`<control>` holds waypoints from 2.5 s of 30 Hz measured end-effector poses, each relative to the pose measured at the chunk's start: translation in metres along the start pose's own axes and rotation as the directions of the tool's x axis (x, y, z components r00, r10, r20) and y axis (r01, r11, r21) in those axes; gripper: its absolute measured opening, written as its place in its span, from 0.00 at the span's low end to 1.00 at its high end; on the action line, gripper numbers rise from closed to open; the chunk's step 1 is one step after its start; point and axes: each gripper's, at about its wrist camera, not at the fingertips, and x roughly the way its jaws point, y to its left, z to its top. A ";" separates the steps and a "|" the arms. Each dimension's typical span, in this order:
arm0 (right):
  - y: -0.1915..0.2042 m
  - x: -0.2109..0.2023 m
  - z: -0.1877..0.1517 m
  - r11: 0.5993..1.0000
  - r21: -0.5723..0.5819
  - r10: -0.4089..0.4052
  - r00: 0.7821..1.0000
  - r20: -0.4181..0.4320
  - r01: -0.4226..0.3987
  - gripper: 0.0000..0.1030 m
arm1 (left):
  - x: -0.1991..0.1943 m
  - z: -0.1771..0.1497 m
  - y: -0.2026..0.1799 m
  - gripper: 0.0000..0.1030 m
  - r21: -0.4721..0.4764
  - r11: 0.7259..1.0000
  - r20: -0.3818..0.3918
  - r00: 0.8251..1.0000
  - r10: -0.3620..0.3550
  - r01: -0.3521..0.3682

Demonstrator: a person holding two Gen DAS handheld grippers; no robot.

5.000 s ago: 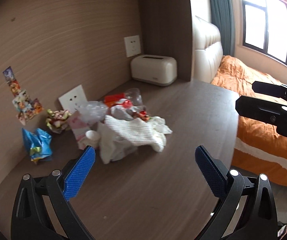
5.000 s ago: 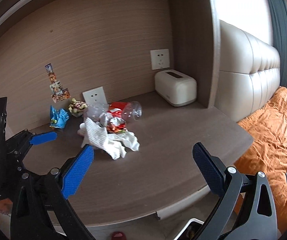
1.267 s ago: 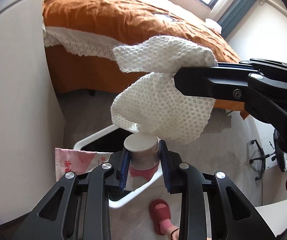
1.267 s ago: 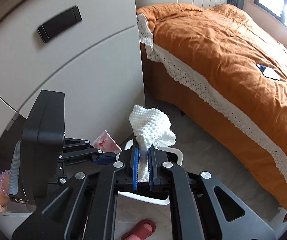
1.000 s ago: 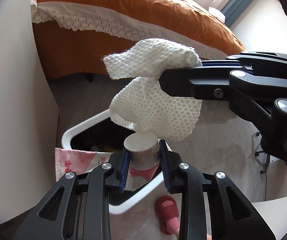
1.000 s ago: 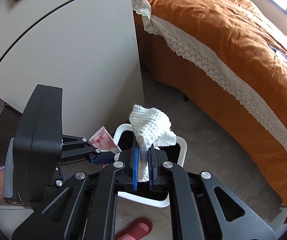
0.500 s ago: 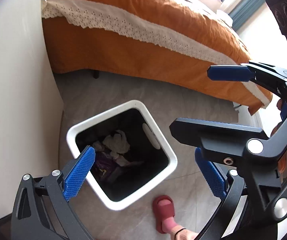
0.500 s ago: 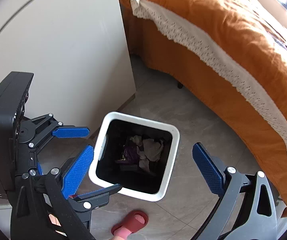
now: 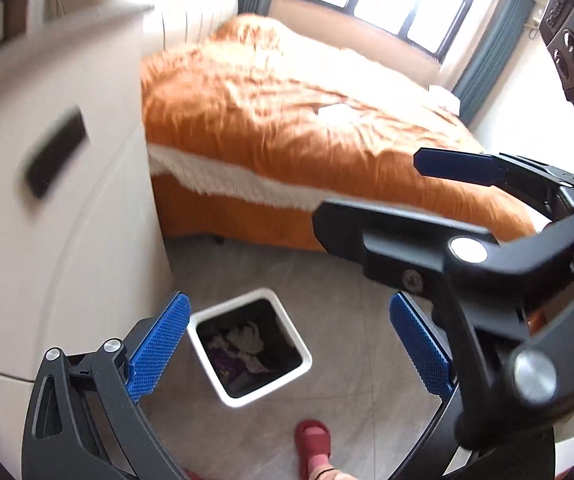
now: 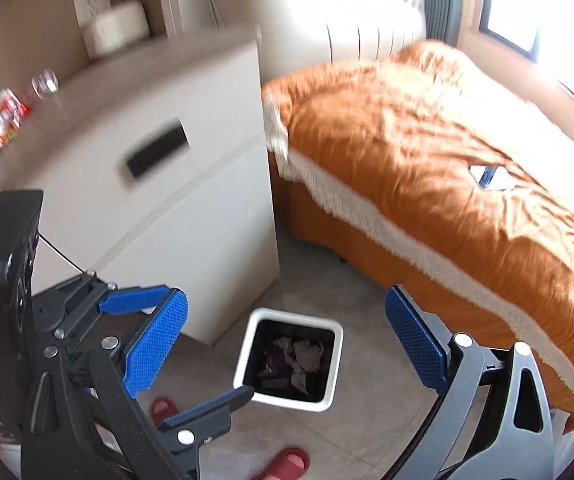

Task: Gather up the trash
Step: 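Move both open grippers back toward the remaining desk trash, then grasp the clear plastic bag with the left gripper while the right grasps the red chip bag, then carry the clear bag and red chip bag over the wastebasket with both grippers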

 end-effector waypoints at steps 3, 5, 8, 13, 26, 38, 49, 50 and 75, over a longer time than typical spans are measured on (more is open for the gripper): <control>0.015 -0.035 0.026 1.000 -0.010 0.025 0.997 0.071 -0.025 0.95 | -0.056 0.016 -0.004 0.95 -0.011 0.999 0.077 0.996 0.045 -0.045; 0.027 -0.051 0.039 0.999 -0.023 0.047 0.993 0.112 -0.045 0.95 | -0.089 0.023 -0.001 0.95 -0.027 0.996 0.124 0.989 0.084 -0.081; 0.053 -0.068 0.064 0.994 -0.067 0.098 0.982 0.163 -0.088 0.95 | -0.137 0.031 0.014 0.95 -0.057 0.986 0.188 0.968 0.165 -0.157; 0.113 -0.084 0.097 0.970 -0.165 0.212 0.953 0.215 -0.179 0.95 | -0.203 0.030 0.064 0.95 -0.131 0.937 0.240 0.907 0.347 -0.323; 0.262 -0.053 0.152 0.879 -0.346 0.403 0.899 0.170 -0.329 0.95 | -0.302 0.007 0.223 0.95 -0.297 0.782 0.197 0.766 0.612 -0.548; 0.349 0.018 0.172 0.870 -0.320 0.419 0.904 0.081 -0.374 0.95 | -0.283 -0.008 0.279 0.95 -0.332 0.817 0.144 0.831 0.538 -0.472; 0.364 0.084 0.186 0.874 -0.161 0.451 0.889 -0.079 -0.458 0.84 | -0.266 -0.010 0.295 0.59 -0.324 0.872 0.108 0.901 0.420 -0.367; 0.364 0.088 0.186 0.865 -0.144 0.471 0.877 -0.096 -0.480 0.72 | -0.266 -0.011 0.296 0.58 -0.325 0.875 0.112 0.904 0.412 -0.359; 0.192 -0.047 0.166 0.929 -0.104 0.366 0.921 0.129 -0.355 0.65 | -0.272 0.039 0.167 0.48 -0.162 0.932 0.214 0.911 0.353 -0.323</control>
